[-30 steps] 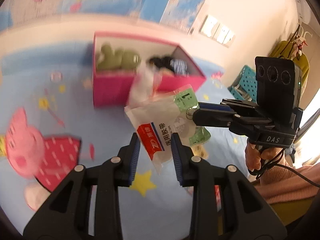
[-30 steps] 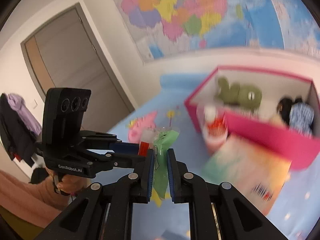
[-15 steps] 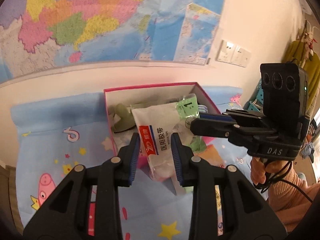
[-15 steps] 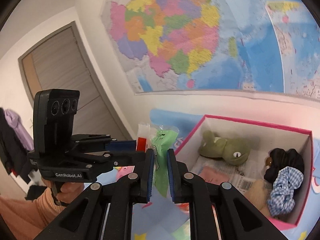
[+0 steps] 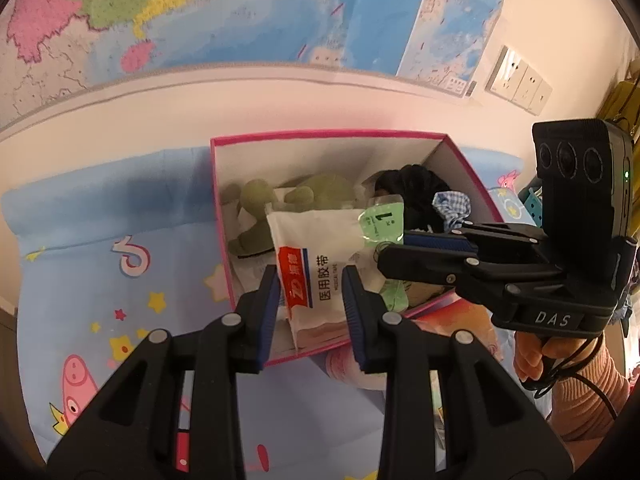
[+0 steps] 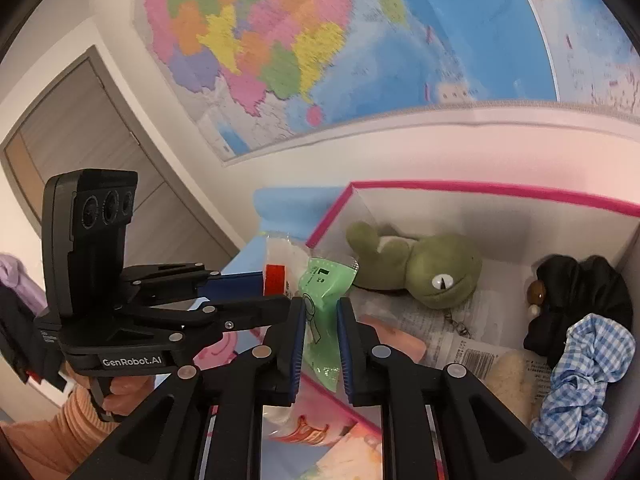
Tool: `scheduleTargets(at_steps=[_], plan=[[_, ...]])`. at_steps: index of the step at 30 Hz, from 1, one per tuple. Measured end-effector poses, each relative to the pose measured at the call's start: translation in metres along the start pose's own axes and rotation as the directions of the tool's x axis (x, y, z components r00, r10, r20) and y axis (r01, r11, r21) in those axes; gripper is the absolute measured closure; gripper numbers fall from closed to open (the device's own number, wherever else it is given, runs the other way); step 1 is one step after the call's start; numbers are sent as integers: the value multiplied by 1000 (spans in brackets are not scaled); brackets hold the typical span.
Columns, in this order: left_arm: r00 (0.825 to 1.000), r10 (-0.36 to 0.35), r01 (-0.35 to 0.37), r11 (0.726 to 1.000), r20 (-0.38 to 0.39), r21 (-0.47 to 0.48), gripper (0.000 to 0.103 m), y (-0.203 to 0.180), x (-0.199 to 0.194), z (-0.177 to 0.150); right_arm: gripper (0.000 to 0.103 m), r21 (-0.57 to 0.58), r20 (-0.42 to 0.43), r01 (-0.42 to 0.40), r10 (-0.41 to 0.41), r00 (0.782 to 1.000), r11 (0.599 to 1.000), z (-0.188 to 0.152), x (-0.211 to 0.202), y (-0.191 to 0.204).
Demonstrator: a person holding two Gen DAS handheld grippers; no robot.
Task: Organize soft objects
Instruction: 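Carry the tape package into the pink box and open the right gripper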
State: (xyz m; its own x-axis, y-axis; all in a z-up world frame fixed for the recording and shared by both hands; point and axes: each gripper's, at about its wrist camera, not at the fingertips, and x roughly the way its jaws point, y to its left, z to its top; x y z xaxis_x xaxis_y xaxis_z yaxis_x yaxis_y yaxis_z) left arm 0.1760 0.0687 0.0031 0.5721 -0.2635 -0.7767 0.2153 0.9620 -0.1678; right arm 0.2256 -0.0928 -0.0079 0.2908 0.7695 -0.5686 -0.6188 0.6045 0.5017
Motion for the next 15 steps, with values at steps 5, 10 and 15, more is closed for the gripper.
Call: scheduleTargets(at_steps=[5, 10, 15], plan=[[998, 37, -38, 999, -43, -13, 69, 5, 11, -2, 84, 18, -51, 25, -24, 998, 1000, 1, 12, -7], [997, 59, -62, 997, -53, -45, 69, 12, 12, -2, 68, 78, -116, 85, -75, 990, 993, 0, 22, -20], [996, 88, -89, 994, -18, -59, 69, 13, 4, -2, 62, 75, -125, 149, -139, 982, 986, -1, 17, -23]])
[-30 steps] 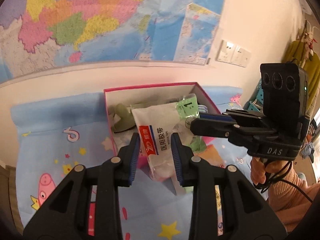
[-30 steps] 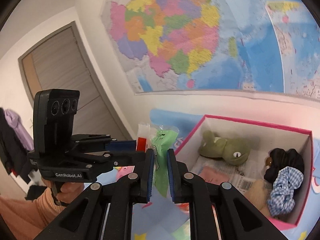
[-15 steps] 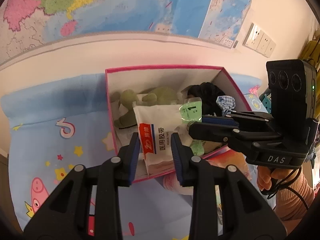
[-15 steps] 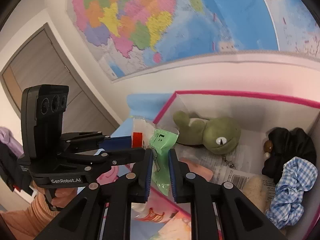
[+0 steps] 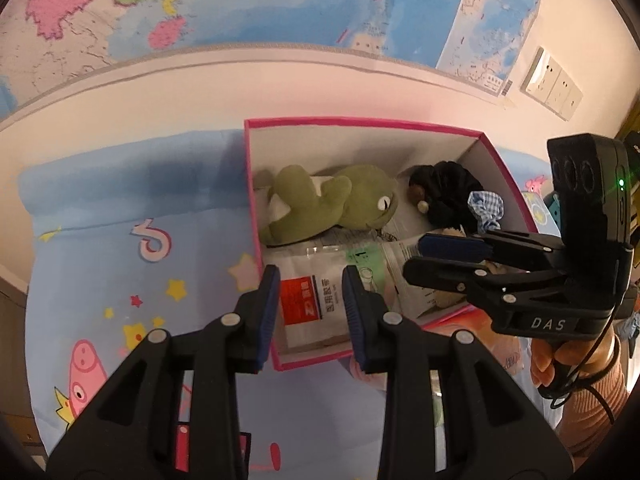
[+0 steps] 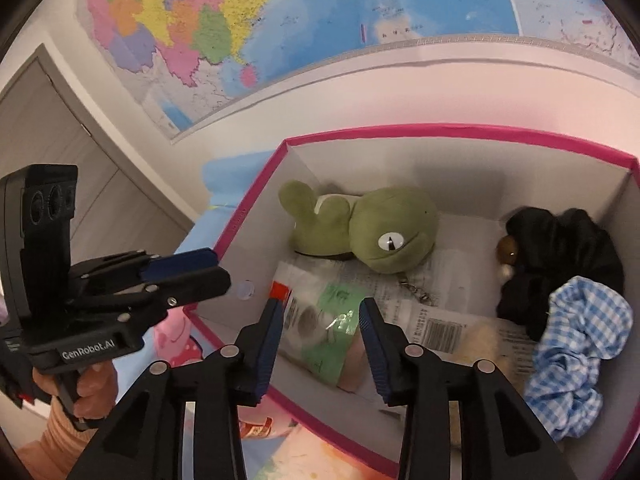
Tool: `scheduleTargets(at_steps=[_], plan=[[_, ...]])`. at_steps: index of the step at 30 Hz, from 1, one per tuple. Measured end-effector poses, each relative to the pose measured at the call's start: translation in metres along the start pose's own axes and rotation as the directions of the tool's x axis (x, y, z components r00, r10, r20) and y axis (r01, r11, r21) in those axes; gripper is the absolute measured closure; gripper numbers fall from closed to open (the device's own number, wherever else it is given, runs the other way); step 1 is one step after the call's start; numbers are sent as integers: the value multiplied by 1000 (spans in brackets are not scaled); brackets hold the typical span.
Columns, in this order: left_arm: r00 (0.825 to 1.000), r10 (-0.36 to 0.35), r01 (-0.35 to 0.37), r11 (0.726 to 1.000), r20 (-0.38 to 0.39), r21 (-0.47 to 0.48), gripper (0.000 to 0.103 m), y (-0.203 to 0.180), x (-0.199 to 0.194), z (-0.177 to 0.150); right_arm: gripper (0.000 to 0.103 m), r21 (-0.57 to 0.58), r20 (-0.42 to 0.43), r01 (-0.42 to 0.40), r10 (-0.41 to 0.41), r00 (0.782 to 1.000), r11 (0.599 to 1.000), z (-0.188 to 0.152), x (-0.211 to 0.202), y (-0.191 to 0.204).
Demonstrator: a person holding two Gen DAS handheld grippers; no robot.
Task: Organize soft objects
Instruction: 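Carry the tape package into the pink box and open the right gripper, then move the right gripper to the yellow tissue pack and grasp it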
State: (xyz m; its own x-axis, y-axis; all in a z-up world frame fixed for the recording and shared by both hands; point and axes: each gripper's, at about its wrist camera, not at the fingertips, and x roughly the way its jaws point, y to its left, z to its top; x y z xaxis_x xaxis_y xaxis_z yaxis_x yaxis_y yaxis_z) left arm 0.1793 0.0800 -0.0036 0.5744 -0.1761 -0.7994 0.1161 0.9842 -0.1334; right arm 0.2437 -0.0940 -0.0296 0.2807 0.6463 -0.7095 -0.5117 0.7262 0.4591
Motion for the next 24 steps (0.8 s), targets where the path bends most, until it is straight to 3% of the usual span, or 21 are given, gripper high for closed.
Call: scheduleTargets(at_steps=[3, 5, 11, 18, 24], plan=[[998, 33, -33, 999, 48, 1, 64, -5, -12, -5, 61, -14, 32, 12, -11, 999, 1000, -4, -15, 2], [996, 33, -34, 999, 87, 5, 53, -8, -23, -12, 61, -26, 59, 2, 0, 998, 1000, -8, -28, 5], [985, -9, 1, 999, 174, 45, 52, -23, -60, -46, 58, -88, 133, -31, 43, 990, 996, -36, -81, 19], [978, -129, 111, 987, 164, 116, 52, -49, -73, -92, 55, -128, 128, -83, 99, 987, 988, -91, -117, 28], [983, -169, 160, 980, 70, 115, 52, -66, -54, -126, 55, -87, 49, -65, 69, 996, 994, -140, -117, 19]])
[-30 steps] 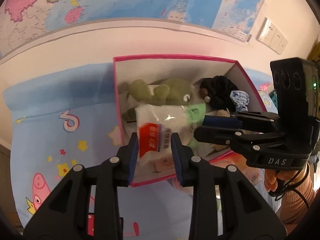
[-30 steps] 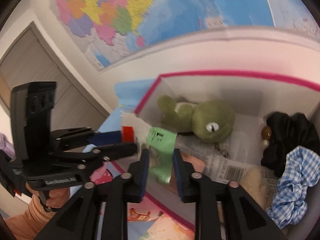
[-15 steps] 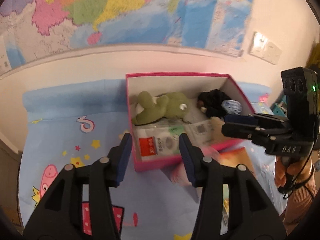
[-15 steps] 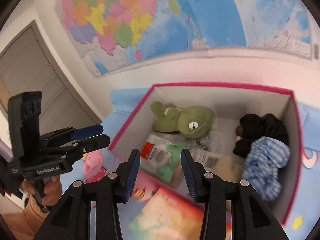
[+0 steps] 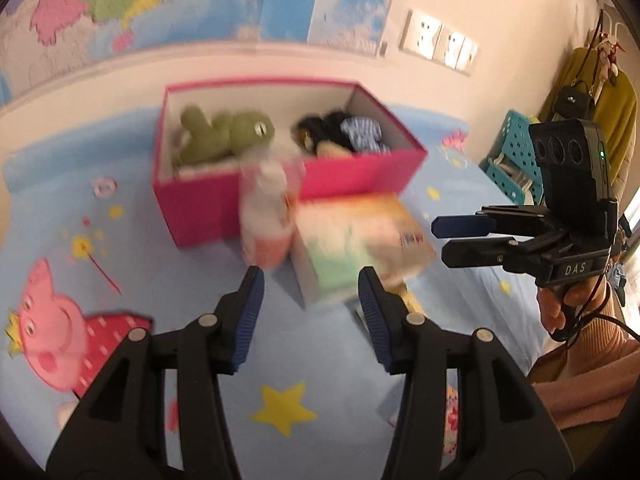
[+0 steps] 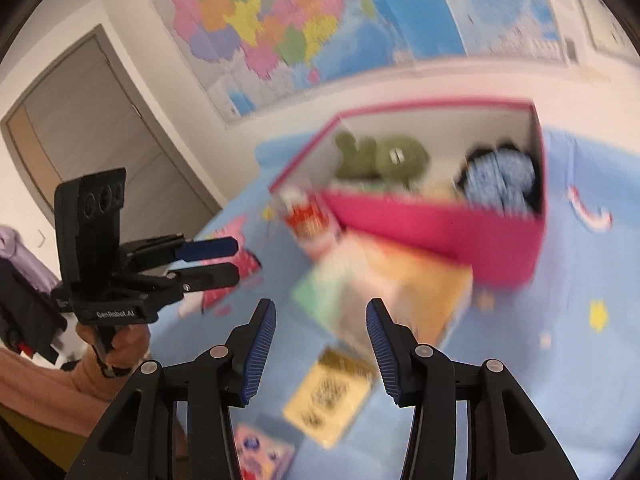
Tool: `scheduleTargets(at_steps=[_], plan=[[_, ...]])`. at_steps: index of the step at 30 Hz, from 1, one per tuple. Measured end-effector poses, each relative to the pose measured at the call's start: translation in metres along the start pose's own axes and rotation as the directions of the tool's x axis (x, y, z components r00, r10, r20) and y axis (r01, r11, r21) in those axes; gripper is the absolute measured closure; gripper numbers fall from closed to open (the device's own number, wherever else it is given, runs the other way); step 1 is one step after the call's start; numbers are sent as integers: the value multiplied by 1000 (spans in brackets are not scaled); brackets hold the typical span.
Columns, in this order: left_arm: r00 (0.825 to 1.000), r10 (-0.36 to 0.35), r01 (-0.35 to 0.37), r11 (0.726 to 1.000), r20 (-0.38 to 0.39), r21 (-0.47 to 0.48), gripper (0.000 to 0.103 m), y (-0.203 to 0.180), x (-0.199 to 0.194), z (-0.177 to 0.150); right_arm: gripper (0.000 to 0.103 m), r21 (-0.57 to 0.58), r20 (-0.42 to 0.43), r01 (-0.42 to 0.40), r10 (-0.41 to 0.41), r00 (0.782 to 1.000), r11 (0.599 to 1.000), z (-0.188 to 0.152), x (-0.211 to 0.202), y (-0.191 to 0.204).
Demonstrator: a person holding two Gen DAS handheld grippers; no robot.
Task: Organize soft objects
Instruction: 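Move the right gripper to the yellow tissue pack and grasp it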
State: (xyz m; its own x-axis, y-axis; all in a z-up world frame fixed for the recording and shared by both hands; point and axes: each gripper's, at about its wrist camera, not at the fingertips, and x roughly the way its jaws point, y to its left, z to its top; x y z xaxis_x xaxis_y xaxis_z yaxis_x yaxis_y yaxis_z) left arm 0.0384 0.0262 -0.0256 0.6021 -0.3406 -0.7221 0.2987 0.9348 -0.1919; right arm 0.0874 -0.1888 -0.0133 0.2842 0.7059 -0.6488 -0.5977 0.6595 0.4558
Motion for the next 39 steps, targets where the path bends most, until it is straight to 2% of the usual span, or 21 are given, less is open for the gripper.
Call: scheduleTargets(at_steps=[5, 8, 17, 25, 28, 31, 39], plan=[[998, -22, 21, 999, -53, -26, 52, -11, 11, -25, 55, 71, -49, -1, 4, 999, 997, -30, 7, -13], [998, -12, 11, 1000, -69, -25, 52, -15, 13, -35, 55, 98, -75, 8, -1, 997, 995, -43, 14, -19], [996, -25, 21, 999, -91, -42, 52, -21, 15, -49, 55, 102, -113, 13, -1, 994, 995, -46, 42, -16], [994, 17, -26, 996, -110, -87, 52, 2, 10, -59, 54, 21, -141, -66, 69, 988, 998, -34, 83, 8], [992, 18, -32, 993, -125, -111, 52, 10, 13, -64, 54, -59, -156, -57, 48, 987, 997, -32, 96, 26], [991, -2, -14, 993, -134, -115, 52, 9, 17, -67, 54, -35, -127, -65, 60, 990, 997, -31, 88, 23], [990, -26, 20, 999, -137, -48, 52, -15, 28, -62, 54, 45, -96, 7, -3, 995, 999, -50, 46, 5]])
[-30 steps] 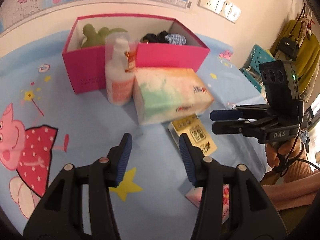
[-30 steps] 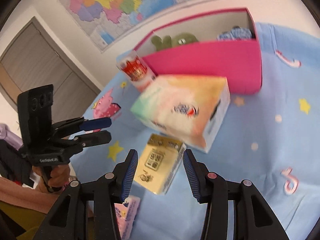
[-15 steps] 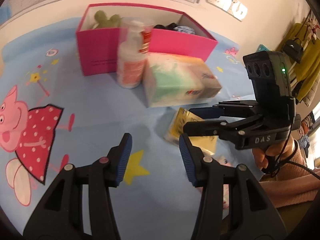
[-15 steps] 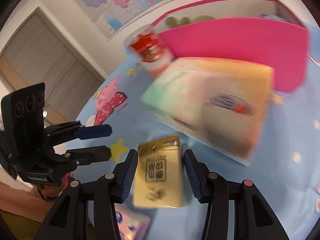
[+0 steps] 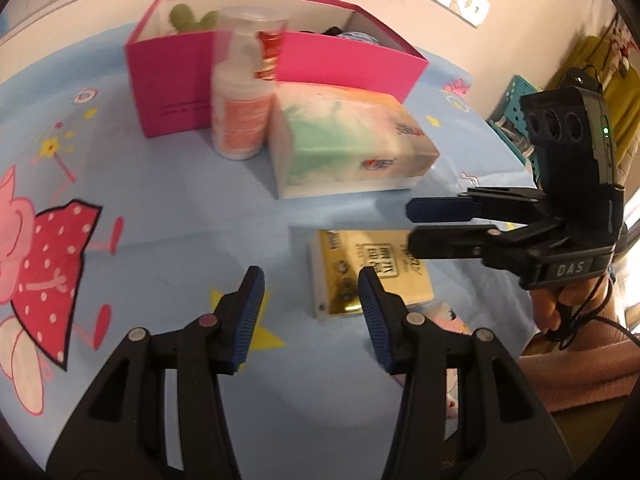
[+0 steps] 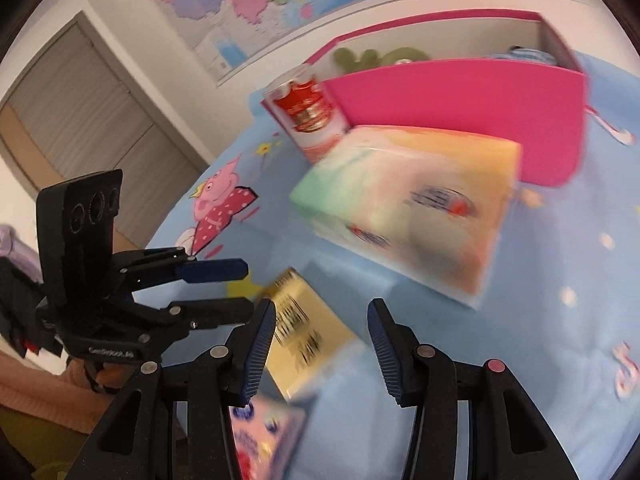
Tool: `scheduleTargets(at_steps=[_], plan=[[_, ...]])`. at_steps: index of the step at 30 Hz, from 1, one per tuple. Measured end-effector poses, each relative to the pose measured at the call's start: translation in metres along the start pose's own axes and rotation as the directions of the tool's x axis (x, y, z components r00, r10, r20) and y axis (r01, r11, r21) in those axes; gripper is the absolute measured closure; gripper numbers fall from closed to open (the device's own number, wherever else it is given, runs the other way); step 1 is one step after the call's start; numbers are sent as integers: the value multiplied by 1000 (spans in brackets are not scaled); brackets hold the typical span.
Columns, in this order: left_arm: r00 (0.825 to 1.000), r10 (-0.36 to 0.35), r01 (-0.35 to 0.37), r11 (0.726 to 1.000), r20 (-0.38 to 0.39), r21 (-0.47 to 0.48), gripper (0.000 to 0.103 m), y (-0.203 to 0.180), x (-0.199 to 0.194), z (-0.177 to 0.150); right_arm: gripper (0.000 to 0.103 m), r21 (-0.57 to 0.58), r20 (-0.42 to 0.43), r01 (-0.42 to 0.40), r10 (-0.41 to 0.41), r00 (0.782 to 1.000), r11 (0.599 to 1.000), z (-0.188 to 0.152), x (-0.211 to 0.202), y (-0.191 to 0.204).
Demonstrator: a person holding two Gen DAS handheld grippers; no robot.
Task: Organize soft objects
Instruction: 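Move the right gripper to the yellow tissue pack and grasp it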
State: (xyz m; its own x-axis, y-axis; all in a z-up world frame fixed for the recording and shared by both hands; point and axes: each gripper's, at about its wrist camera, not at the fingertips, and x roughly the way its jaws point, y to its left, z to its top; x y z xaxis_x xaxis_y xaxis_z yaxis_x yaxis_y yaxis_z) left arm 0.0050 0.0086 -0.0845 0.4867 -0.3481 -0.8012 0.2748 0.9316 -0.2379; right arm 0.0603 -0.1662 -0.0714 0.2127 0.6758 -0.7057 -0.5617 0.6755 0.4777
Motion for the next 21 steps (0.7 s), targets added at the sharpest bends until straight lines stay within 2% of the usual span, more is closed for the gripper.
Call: scheduleTargets(at_steps=[7, 13, 18, 21], plan=[[1000, -11, 11, 1000, -18, 11, 53, -6, 9, 2, 54, 36, -27, 24, -23, 999, 999, -16, -5, -3], [999, -35, 36, 999, -28, 17, 62, -10, 10, 1, 54, 53, -45, 1, 2, 999, 999, -25, 2, -1], [997, -66, 67, 997, -43, 27, 65, -14, 12, 2, 66, 52, -50, -10, 13, 999, 999, -23, 8, 3], [996, -70, 71, 997, -48, 16, 65, -14, 13, 3, 67, 49, -44, -17, 19, 999, 999, -23, 10, 4]])
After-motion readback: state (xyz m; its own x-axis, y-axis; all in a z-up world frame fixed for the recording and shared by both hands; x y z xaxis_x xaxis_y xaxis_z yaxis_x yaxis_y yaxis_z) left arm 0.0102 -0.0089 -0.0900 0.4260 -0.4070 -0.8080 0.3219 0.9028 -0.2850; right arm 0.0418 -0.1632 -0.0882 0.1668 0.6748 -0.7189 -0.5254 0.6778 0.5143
